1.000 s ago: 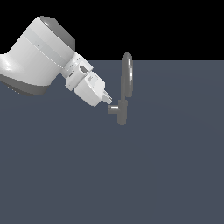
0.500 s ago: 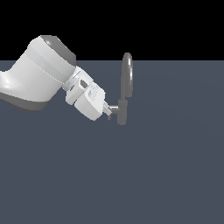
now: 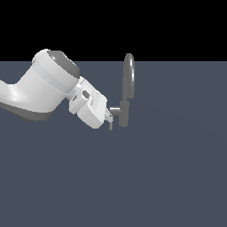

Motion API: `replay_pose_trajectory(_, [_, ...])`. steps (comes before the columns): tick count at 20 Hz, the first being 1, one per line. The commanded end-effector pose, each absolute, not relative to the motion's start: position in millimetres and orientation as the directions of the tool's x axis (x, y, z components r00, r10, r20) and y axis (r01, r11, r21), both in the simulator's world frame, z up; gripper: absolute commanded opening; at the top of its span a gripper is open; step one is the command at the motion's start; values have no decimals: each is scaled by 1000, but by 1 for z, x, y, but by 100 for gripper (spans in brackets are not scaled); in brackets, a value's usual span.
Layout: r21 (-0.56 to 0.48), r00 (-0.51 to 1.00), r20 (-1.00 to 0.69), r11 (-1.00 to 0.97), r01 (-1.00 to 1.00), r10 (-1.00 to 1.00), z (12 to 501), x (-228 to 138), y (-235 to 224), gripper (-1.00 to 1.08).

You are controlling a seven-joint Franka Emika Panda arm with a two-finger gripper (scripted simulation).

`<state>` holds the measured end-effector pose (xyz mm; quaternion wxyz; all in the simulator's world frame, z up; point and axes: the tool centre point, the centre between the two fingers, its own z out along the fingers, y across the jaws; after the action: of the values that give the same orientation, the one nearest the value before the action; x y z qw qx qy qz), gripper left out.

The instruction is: Turn on the faucet by rotating a designated handle.

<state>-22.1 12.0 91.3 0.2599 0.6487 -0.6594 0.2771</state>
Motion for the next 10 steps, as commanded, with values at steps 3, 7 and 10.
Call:
replay_pose_trajectory(3, [4, -1, 707, 6, -1000, -707, 52, -28, 10, -100])
replay_pose_trajectory(7, [-36, -25, 712, -1, -999, -702, 76, -15, 12, -100])
replay_pose_trajectory(10, [-28, -20, 711, 1, -1000, -703, 65, -9, 11, -100])
